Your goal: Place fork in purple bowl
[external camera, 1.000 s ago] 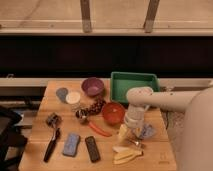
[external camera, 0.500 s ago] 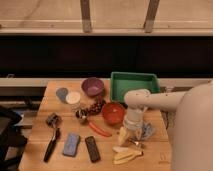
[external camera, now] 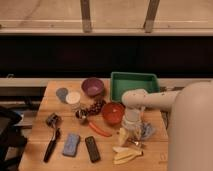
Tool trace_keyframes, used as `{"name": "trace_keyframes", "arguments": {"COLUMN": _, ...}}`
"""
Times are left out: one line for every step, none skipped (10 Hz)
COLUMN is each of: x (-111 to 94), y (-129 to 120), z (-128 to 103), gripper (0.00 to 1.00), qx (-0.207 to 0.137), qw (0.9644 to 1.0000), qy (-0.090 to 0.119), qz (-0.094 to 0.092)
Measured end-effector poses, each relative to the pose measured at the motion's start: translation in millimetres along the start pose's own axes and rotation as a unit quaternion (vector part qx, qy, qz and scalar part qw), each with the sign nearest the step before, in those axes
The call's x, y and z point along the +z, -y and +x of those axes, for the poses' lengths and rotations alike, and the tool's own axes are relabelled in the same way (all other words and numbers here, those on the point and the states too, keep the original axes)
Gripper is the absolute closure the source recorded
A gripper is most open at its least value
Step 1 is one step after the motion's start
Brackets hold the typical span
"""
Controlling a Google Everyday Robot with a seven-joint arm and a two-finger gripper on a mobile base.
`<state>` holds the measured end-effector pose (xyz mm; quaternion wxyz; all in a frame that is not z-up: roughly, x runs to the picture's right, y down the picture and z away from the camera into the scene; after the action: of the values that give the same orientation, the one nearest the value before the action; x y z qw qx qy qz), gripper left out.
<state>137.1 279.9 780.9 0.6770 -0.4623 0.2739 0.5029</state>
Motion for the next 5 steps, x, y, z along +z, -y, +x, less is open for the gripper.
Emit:
{"name": "trace_keyframes", "arguments": {"x": 0.2, "y": -0.3, "z": 0.3, "gripper": 0.62, "qx": 0.001, "qw": 1.0000, "qy": -0.001, "qz": 0.000}}
{"name": "trace_keyframes", "arguments": {"x": 0.9, "y": -0.1, "z": 1.2, "gripper": 0.71, "qx": 0.002, "qw": 1.0000, "qy": -0.003, "qz": 0.001}}
{"name": "trace_keyframes", "arguments": {"x": 1.7, "y": -1.1, "z": -0.3, "gripper": 0.82, "qx": 0.001, "qw": 1.0000, "qy": -0.001, "qz": 0.000}}
{"name": "trace_keyframes", "arguments": {"x": 1.1, "y": -2.4, "z": -1.1, "gripper": 0.92, "qx": -0.001, "qw": 1.0000, "qy": -0.001, "qz": 0.000}}
{"name": "trace_keyframes", "arguments": {"x": 2.1, "y": -2.1, "z": -0.6, "gripper": 0.98, "qx": 0.001, "qw": 1.0000, "qy": -0.003, "qz": 0.002}}
